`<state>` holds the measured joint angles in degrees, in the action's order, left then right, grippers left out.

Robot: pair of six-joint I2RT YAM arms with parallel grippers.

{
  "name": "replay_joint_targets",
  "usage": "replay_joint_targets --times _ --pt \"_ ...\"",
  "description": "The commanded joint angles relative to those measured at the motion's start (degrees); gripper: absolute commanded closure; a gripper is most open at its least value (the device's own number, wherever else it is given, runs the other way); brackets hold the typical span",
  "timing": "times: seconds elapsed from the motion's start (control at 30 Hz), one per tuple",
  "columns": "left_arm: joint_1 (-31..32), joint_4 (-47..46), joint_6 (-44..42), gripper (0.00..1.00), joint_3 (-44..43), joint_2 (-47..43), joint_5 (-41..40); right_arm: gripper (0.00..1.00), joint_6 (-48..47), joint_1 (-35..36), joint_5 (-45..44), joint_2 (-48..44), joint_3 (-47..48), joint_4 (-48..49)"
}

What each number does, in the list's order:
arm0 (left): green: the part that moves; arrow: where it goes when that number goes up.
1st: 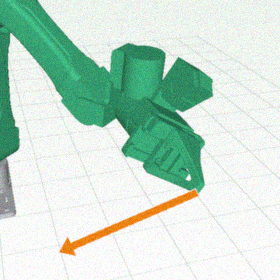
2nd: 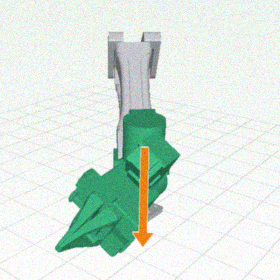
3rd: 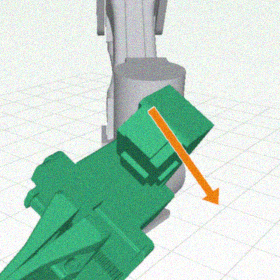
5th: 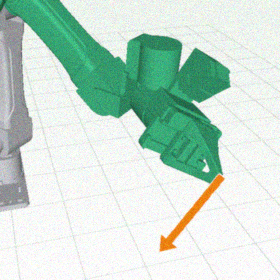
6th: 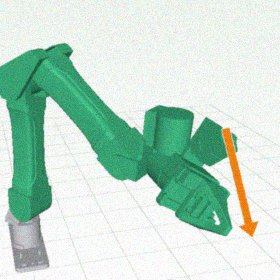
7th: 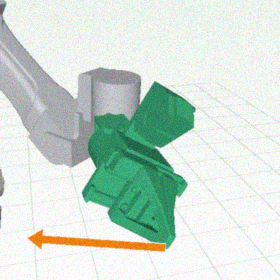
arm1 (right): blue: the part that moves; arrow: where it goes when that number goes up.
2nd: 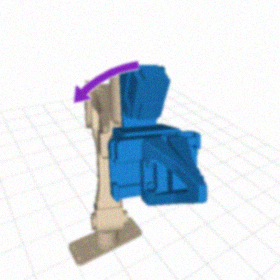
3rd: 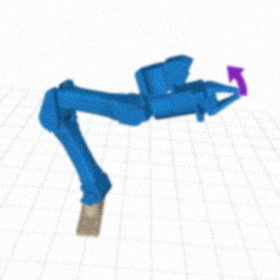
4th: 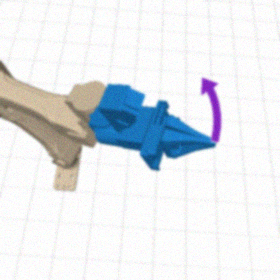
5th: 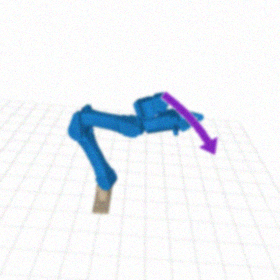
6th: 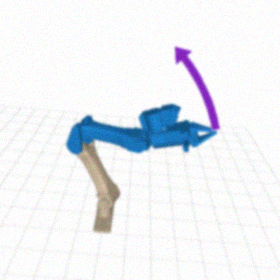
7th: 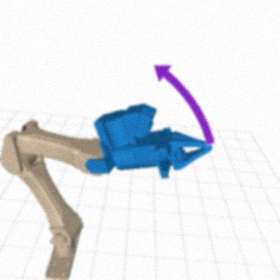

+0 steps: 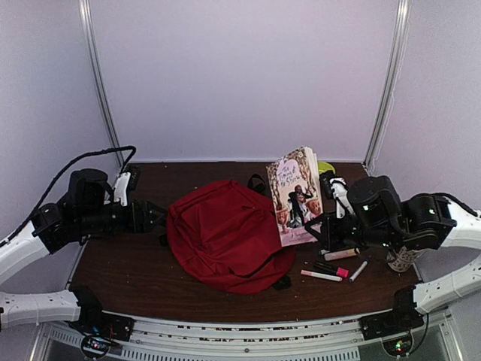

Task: Pack the student bag
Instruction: Pick up the largest pocket of the bag from the student bag.

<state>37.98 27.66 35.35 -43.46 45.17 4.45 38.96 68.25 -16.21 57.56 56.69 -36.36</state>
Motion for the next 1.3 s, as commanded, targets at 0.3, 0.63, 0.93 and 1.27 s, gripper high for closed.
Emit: replay_joint_targets --times 0.3,0.63,0.93,1.27 --pt "17.1 -4.7 -15.5 0.23 -16.8 23.8 3.7 1.0 8.0 -1.7 -3.0 -13.4 -7.8 -6.7" --pt "27.0 -7.1 -18.5 0.22 -27.8 43.6 -0.1 1.0 10.3 -1.9 -4.4 -18.8 -10.6 -10.6" --pt "30.0 -7.6 -21.1 0.23 -33.7 53.0 -4.8 1.0 9.3 -2.8 -5.4 -18.6 -10.6 -11.8" --pt "30.1 -6.1 -22.5 0.34 -36.5 56.9 -10.2 1.0 8.6 -4.2 -4.5 -18.3 -10.8 -11.8"
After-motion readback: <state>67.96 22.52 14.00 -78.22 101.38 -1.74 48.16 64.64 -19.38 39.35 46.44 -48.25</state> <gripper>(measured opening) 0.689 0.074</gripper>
